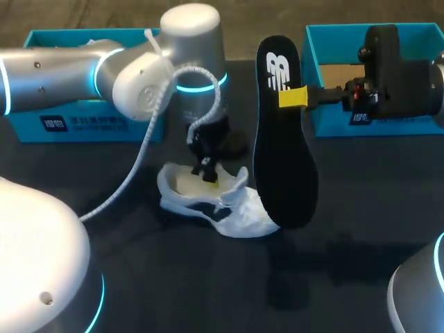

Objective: Take the shoe out of the shoebox, open the shoe tongue, remove and reinsert the insole, then place the shoe into the shoebox

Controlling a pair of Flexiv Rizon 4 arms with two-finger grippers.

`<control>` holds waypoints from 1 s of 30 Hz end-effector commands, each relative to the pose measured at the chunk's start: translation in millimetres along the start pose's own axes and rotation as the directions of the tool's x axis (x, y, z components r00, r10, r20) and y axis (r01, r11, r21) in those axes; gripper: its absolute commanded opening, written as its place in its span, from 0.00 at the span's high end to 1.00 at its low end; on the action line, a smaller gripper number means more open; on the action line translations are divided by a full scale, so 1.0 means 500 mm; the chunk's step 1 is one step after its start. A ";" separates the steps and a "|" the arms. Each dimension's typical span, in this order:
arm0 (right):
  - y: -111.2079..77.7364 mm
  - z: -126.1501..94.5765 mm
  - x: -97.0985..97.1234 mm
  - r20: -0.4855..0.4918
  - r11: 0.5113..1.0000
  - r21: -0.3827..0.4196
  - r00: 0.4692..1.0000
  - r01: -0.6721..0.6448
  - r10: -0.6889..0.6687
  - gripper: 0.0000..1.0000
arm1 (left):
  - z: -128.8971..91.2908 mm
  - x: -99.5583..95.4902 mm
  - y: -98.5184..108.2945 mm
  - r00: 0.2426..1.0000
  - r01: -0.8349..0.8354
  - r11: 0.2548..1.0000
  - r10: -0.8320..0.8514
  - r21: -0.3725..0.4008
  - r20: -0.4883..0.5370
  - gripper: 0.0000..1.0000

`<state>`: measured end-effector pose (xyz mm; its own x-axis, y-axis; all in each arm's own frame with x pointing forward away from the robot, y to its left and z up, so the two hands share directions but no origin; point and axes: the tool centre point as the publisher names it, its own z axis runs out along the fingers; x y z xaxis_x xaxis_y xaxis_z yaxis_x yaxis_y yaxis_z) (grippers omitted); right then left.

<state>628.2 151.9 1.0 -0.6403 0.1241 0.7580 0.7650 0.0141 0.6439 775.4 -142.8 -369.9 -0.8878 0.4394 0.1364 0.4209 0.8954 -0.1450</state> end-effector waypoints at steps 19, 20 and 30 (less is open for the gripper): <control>0.001 0.005 -0.002 0.001 1.000 0.000 1.000 -0.001 0.001 1.00 | -0.042 -0.004 0.015 0.905 -0.400 0.915 0.404 0.058 -0.133 1.00; 0.001 0.005 -0.002 0.001 1.000 0.000 1.000 -0.001 0.001 1.00 | -0.043 -0.011 0.012 0.898 -0.416 0.906 0.423 0.076 -0.126 1.00; 0.001 0.005 -0.002 0.001 1.000 0.000 1.000 -0.001 0.001 1.00 | -0.066 -0.056 -0.001 0.672 -0.694 0.718 0.674 0.056 -0.307 1.00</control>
<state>628.2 151.9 1.0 -0.6403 0.1242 0.7580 0.7650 0.0141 0.6439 797.2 -141.0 -346.6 -0.3837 0.9033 0.1918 0.8708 0.4231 -0.2504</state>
